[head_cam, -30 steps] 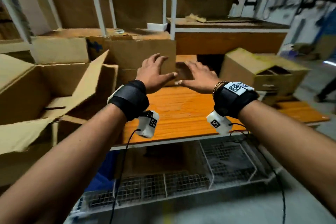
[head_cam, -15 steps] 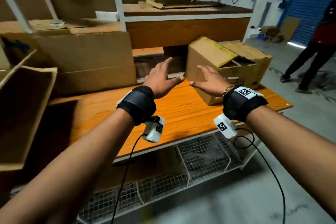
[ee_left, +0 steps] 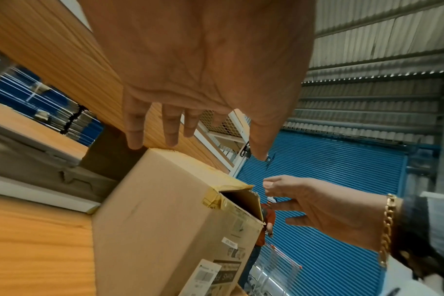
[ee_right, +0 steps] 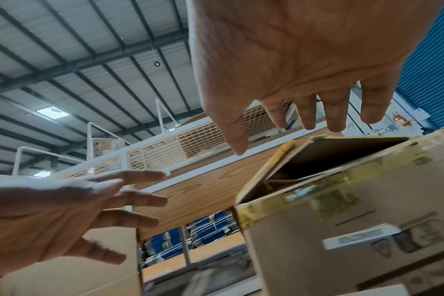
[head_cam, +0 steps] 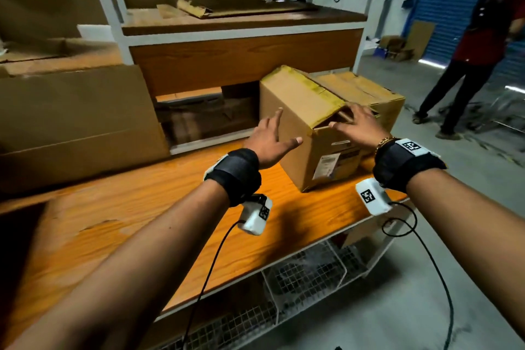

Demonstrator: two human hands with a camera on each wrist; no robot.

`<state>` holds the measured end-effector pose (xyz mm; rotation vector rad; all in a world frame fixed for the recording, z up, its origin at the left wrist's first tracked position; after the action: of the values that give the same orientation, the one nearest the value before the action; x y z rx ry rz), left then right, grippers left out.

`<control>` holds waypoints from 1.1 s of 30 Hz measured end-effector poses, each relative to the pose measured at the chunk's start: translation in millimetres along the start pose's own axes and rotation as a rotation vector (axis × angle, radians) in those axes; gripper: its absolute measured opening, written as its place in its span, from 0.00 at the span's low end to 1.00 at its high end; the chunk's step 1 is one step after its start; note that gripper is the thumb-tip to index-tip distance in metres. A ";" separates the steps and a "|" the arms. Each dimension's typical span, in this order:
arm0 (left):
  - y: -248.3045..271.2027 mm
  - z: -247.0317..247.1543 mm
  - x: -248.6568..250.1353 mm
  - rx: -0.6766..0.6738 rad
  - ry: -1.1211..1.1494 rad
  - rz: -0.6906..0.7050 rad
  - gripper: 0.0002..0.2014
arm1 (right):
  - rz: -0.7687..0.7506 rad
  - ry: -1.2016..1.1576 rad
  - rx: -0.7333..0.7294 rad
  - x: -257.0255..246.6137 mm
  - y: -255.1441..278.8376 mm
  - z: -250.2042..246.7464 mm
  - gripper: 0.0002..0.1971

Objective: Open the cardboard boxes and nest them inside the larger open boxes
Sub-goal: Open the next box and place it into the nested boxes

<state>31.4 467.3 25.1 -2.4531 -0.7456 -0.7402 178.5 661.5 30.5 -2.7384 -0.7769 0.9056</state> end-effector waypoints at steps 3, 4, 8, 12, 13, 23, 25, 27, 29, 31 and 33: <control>-24.4 32.8 6.4 -0.015 -0.024 -0.029 0.44 | -0.012 0.012 0.014 29.0 -36.7 -2.5 0.41; -35.2 44.9 11.1 -0.020 -0.038 -0.038 0.43 | -0.023 0.026 0.020 38.1 -50.9 -3.3 0.40; -67.0 83.7 27.1 -0.024 -0.081 -0.099 0.43 | -0.070 0.092 -0.023 67.0 -93.2 5.9 0.38; -93.2 116.2 40.0 0.013 -0.048 -0.231 0.44 | -0.091 0.080 -0.114 93.0 -125.6 23.4 0.37; -98.4 124.0 39.0 0.017 -0.043 -0.275 0.45 | -0.088 0.062 -0.134 97.8 -129.4 28.2 0.36; -101.1 139.9 27.2 0.220 -0.124 -0.365 0.42 | 0.022 -0.163 -0.087 123.3 -144.3 44.4 0.28; -95.1 134.1 25.0 0.223 -0.152 -0.335 0.39 | 0.020 -0.186 -0.062 121.0 -139.7 42.0 0.27; -86.1 126.0 19.0 0.217 -0.181 -0.314 0.36 | -0.023 -0.182 -0.073 113.2 -126.5 41.8 0.26; -72.7 116.1 11.7 0.204 -0.202 -0.318 0.33 | -0.061 -0.181 -0.093 102.4 -110.0 44.0 0.26; -56.8 102.6 4.0 0.201 -0.204 -0.324 0.32 | -0.105 -0.191 -0.111 87.7 -92.7 47.4 0.26; -36.6 83.6 -7.1 0.216 -0.207 -0.334 0.31 | -0.164 -0.187 -0.127 69.0 -73.9 50.1 0.26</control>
<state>33.6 539.2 -31.5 -2.2551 -1.2668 -0.4919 164.3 759.7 -23.2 -2.6708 -1.1105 1.1235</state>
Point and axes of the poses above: each hand's wrist, its own y-axis away from the middle knuckle, its own z-axis out of the palm, x = y × z, the point moved 5 cm from there along -y, towards the middle knuckle, and after that the axes turned 14 degrees about x, right-handed, at the moved point
